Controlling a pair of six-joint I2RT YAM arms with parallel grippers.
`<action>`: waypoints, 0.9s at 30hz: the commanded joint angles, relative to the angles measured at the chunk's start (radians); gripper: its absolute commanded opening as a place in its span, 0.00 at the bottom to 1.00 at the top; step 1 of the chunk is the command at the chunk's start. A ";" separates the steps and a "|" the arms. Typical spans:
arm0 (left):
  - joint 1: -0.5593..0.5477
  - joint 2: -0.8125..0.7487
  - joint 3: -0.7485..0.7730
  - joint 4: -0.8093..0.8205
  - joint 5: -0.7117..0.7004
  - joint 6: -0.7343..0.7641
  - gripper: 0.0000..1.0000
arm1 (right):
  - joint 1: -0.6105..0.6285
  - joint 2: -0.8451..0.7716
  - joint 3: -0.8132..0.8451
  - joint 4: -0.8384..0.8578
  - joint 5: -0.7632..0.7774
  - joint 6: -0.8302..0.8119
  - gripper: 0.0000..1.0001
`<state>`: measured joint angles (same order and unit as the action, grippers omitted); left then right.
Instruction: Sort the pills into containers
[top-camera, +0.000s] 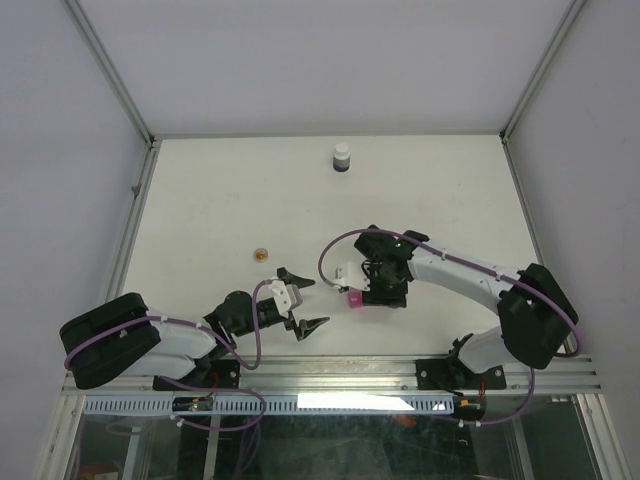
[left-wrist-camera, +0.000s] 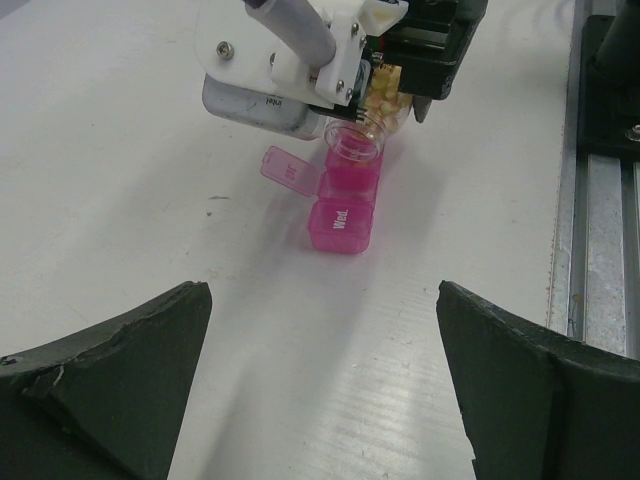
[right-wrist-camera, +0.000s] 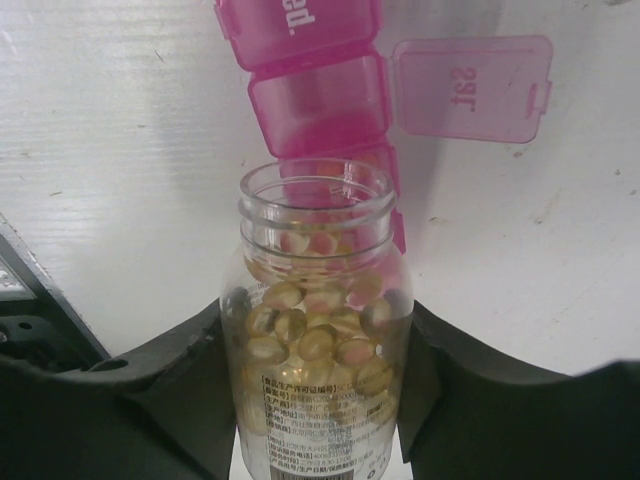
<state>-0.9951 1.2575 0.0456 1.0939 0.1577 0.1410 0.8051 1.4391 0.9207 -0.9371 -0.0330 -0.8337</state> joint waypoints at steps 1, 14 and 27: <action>-0.007 0.007 -0.017 0.075 0.004 -0.006 0.99 | 0.003 -0.025 -0.005 0.061 0.054 -0.007 0.00; -0.007 0.012 -0.021 0.084 0.006 -0.008 0.99 | 0.012 -0.028 0.013 0.039 0.033 0.015 0.00; -0.007 0.020 -0.022 0.093 0.006 -0.011 0.99 | 0.003 0.010 0.039 -0.028 0.028 0.024 0.00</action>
<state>-0.9951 1.2709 0.0399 1.1084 0.1577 0.1410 0.8204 1.4452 0.9226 -0.9276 -0.0097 -0.8143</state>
